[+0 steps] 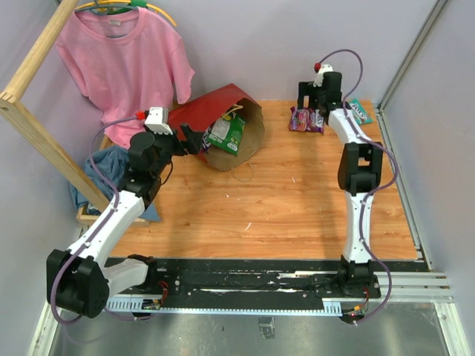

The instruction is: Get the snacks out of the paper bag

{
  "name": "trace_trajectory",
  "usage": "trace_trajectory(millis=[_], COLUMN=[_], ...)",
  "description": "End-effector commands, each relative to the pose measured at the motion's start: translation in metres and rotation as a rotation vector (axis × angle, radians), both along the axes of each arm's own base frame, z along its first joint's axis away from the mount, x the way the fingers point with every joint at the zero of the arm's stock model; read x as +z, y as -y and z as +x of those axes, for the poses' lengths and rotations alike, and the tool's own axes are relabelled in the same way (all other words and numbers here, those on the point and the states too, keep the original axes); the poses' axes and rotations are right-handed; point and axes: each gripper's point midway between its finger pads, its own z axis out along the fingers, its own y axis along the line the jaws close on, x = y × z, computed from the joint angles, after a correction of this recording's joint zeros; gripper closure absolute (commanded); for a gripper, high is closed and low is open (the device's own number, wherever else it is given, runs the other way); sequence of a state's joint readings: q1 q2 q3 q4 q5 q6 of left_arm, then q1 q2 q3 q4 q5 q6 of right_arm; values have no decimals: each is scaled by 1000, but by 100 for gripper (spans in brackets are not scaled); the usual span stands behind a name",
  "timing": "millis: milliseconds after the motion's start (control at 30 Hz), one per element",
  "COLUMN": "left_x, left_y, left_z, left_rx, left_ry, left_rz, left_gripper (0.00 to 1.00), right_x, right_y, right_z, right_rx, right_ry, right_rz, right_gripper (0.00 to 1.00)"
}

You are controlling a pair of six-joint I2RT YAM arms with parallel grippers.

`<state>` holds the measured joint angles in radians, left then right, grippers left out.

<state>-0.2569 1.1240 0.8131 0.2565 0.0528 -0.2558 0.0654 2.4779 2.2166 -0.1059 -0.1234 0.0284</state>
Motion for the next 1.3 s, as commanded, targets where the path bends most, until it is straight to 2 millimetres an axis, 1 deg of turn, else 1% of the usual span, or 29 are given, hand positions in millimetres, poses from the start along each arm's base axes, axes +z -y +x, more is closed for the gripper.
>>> trace_trajectory(millis=[0,33,67,133,200,233,267,300,400,467,500,567,633,733,767,867,900,933,967,1100,1167,1267], left_x=[30,31,32,34,36,36,36,35,33,32,32,34,35,30,27,20,19,19,19,14,12,10], left_y=[-7,-7,-7,-6,-3,-2,-2,-1,-2,-3,-3,-5,-6,-6,-7,-11,-11,-12,-12,-13,-14,-14], left_z=[-6,-8,-9,-11,-13,-15,-16,-18,-21,-22,-23,-25,-26,-23,-21,-17,-17,-17,-17,-15,-14,-13], left_rx=[17,17,13,3,-15,-23,-27,-32,-40,-38,-39,-38,-36,-38,-36,-27,-27,-31,-35,-35,-33,-39], left_ry=[67,70,75,84,87,89,92,96,99,97,95,99,93,55,38,-7,-12,-15,-13,-19,-23,-23], left_rz=[-13,-15,-19,-29,-38,-42,-45,-48,-46,-44,-44,-49,-63,-83,-90,-105,-112,-117,-122,-125,-126,-129], left_gripper=[0,0,0,0,0,0,0,0,0,0,0,0,0,0,0,0,0,0,0,0,0,0], right_x=[145,148,157,169,167,163,153,149,128,112,99,82,65,43,37,21,10,11,1,-12,-24,-34], right_y=[-9,-11,-13,-26,-45,-55,-70,-85,-129,-159,-171,-199,-224,-263,-273,-297,-303,-309,-314,-323,-321,-317], right_z=[-26,-40,-55,-92,-129,-148,-166,-185,-241,-275,-291,-313,-328,-339,-338,-326,-320,-313,-306,-273,-257,-234], right_rx=[-5,-15,-29,-27,-9,3,28,56,157,248,294,389,471,589,619,660,666,663,663,617,581,530], right_ry=[302,302,318,360,387,390,384,391,414,427,408,363,307,243,222,161,134,135,119,111,96,90], right_rz=[103,125,146,176,152,121,79,31,-92,-119,-122,-109,-95,-97,-93,-106,-126,-129,-146,-195,-209,-232], right_gripper=[1,1,1,1,1,1,0,0,1,2,4,9,13,17,18,24,25,26,27,31,33,36])
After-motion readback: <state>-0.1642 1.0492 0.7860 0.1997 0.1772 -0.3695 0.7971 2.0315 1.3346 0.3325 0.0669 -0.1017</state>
